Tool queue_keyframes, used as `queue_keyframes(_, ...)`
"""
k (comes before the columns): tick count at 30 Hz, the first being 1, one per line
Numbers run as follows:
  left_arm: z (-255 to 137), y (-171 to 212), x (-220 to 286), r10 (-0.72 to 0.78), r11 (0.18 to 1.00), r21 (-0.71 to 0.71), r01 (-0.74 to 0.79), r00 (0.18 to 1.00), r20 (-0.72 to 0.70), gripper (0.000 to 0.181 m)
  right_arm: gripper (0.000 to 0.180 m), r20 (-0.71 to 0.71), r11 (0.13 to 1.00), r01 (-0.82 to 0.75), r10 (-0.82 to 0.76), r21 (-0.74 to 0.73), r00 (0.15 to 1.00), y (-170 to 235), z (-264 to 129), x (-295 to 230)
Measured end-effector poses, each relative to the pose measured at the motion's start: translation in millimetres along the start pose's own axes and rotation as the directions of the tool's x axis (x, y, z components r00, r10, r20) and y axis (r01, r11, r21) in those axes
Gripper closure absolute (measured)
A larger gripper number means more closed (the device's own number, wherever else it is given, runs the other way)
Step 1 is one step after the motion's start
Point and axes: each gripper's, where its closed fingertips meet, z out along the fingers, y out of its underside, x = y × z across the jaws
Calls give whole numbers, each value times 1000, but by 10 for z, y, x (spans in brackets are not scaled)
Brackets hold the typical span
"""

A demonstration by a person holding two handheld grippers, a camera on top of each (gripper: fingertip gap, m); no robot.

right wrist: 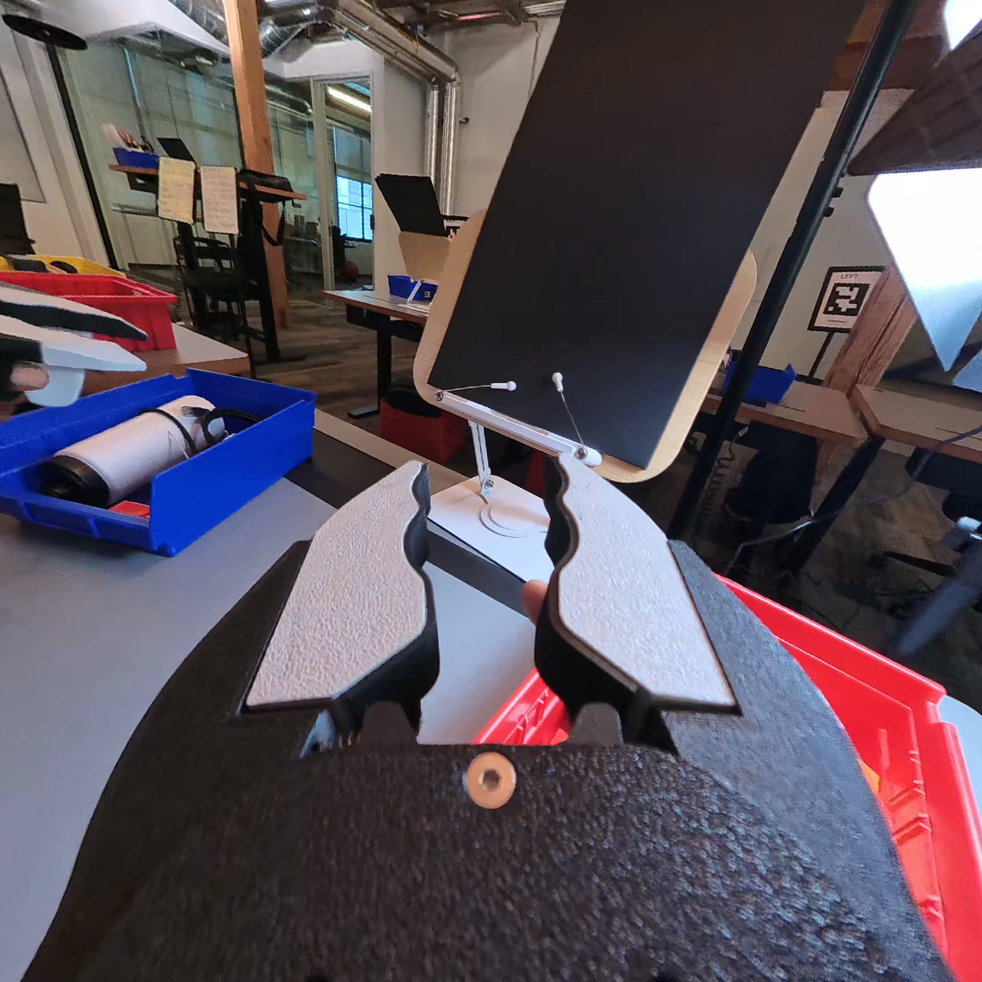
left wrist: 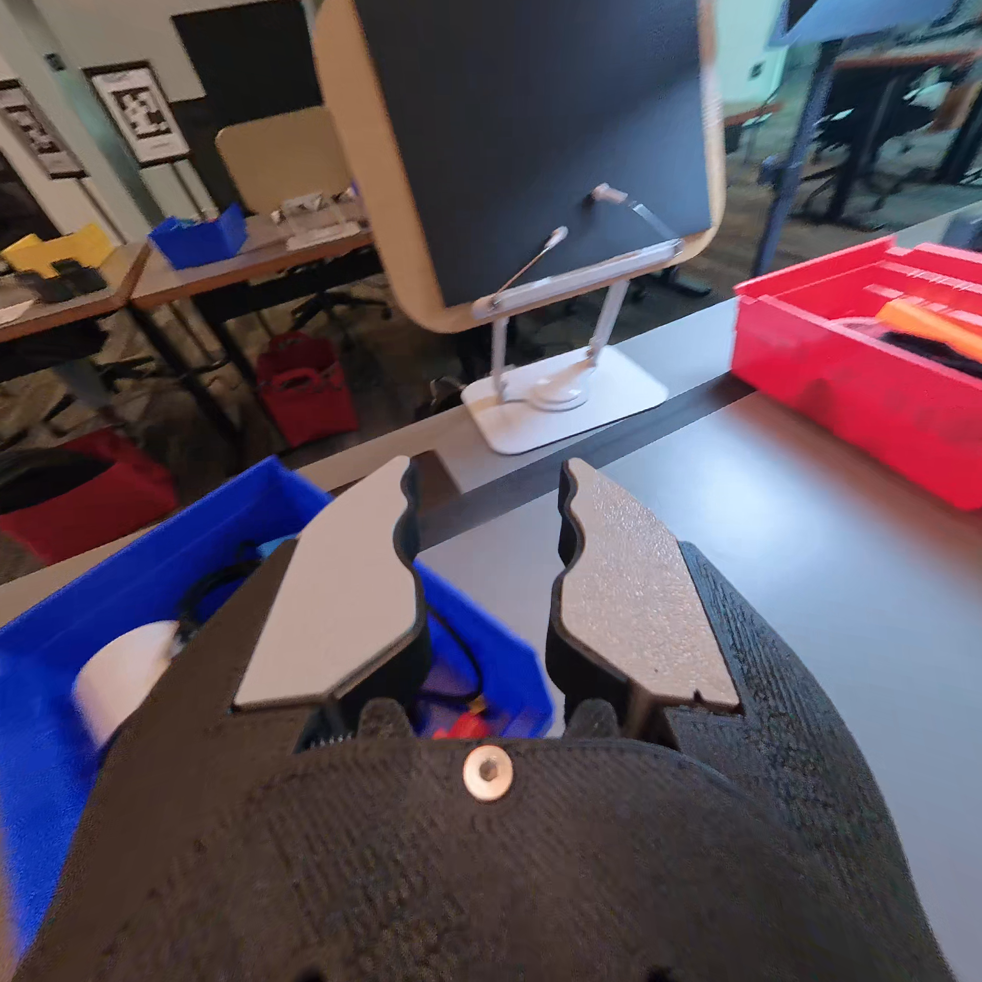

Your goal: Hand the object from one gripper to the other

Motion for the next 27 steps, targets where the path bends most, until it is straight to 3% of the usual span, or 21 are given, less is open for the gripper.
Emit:
queue_keyframes(4, -144, 261, -607, 6, 994, -104, 12, 984, 177, 133, 142, 12, 1000, 7, -7, -19, 1000, 87, 51, -50)
queue_keyframes(8, -214, 572, -989, 11, 982, -186, 38, 967, 256, 135, 145, 40, 999, -1, 2, -34, 999, 168, 101, -113)
queue_keyframes(12, -118, 765, -1031, 68, 970, -243, -15, 974, 214, 140, 149, 40, 996, 58, -56, -62, 998, 219, 106, -126)
queue_keyframes(15, 61, 909, -1045, 259, 919, -340, -198, 956, 141, 148, 152, 36, 994, 83, -80, -71, 996, 237, 107, -107)
queue_keyframes(18, 232, 1257, -1124, 505, 726, -533, -434, 863, -14, 150, 154, 51, 996, 60, -56, -73, 997, 267, 124, -109)
queue_keyframes(22, 309, 1662, -1330, 739, 314, -664, -679, 614, -278, 148, 157, 59, 995, 69, -65, -75, 996, 291, 125, -110)
queue_keyframes(24, 358, 1687, -1366, 769, 218, -652, -726, 539, -343, 151, 158, 55, 993, 88, -84, -75, 995, 295, 115, -95)
queue_keyframes(27, 409, 1725, -1372, 752, 164, -659, -735, 525, -399, 148, 159, 56, 993, 88, -84, -76, 995, 308, 105, -64)
